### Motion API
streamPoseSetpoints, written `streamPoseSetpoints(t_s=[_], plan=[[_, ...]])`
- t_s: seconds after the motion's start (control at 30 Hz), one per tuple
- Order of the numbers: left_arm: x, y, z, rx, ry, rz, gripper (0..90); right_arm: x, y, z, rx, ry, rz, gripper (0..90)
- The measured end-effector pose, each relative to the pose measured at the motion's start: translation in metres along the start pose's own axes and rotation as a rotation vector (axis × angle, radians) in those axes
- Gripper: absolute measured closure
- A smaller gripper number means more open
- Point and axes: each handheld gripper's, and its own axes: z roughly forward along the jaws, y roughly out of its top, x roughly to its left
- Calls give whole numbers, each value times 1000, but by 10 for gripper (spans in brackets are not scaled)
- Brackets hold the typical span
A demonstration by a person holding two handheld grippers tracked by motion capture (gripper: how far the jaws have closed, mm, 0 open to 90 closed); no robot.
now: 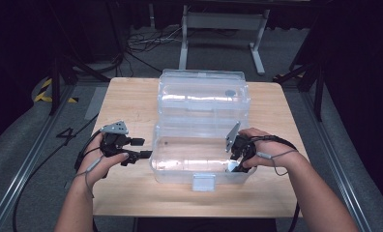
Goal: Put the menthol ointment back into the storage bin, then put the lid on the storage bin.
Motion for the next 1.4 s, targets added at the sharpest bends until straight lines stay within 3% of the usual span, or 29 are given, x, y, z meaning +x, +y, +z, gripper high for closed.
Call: streamPoseSetpoints(t_s=[0.3, 0.37, 0.6, 1.03, 1.23, 1.4], plan=[[-5, 4, 2, 3, -22, 19, 374, 2, -7, -26, -105, -35, 37, 484], [-6, 4, 2, 6, -26, 24, 373, 1, -7, -36, -163, -55, 48, 511], [-7, 4, 3, 8, -30, 24, 374, 2, -8, -54, -263, -73, 80, 538], [-10, 6, 4, 12, -43, 41, 373, -1, 3, -82, -342, -119, 83, 532], [-14, 4, 5, 22, -51, 53, 372, -8, 11, -93, -385, -149, 104, 524], [-15, 2, 6, 29, -37, 39, 372, -17, 18, -96, -406, -169, 120, 507]])
